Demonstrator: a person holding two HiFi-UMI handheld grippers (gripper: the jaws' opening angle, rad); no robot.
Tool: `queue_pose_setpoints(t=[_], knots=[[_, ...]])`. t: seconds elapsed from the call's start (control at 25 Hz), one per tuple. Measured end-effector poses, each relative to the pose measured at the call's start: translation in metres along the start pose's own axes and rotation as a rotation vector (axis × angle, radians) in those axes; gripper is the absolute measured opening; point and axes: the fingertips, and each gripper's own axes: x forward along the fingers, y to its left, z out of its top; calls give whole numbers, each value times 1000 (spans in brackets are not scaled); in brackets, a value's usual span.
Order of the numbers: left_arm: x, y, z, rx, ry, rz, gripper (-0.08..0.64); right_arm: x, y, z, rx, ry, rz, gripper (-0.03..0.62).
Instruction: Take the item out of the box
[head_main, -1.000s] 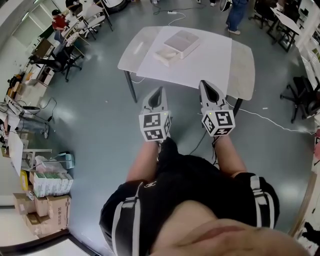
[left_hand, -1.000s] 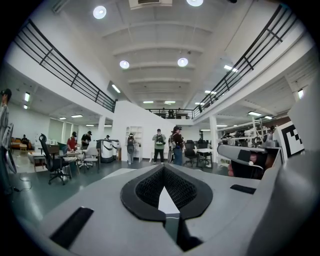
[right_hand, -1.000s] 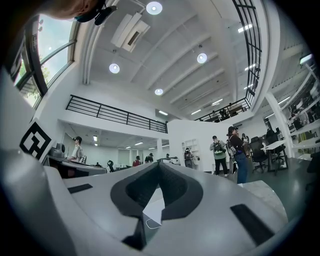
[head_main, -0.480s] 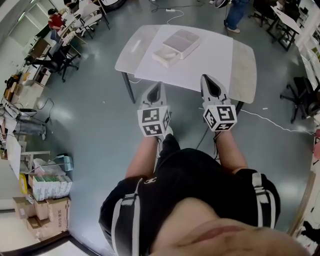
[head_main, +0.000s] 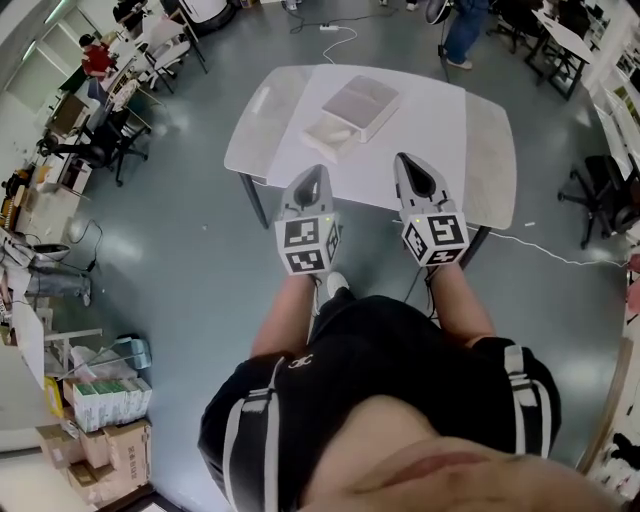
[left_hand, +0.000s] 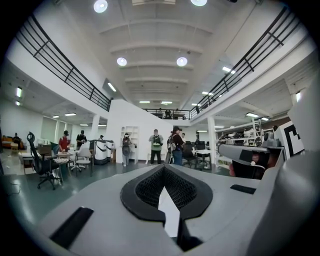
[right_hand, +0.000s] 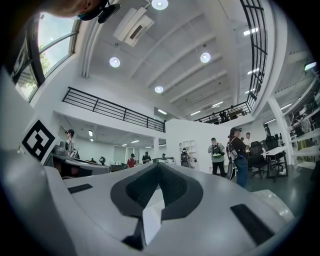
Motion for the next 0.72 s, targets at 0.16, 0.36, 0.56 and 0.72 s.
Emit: queue_pose_setpoints(t=[0.16,0.36,0.56,0.72], knots=[[29,25,7,-9,-5,-16,14,38,-6,-3,-4,12,-17,14],[71,64,9,-17,-1,-34,14,90,-9,-8,-26,14,-37,14],[114,97,9,-24,3,-75,14,137,-17,-20,-33,25,-75,14],[143,111,7,-31,18,-112,14,161,-27,-26,-36,35,-103,14]])
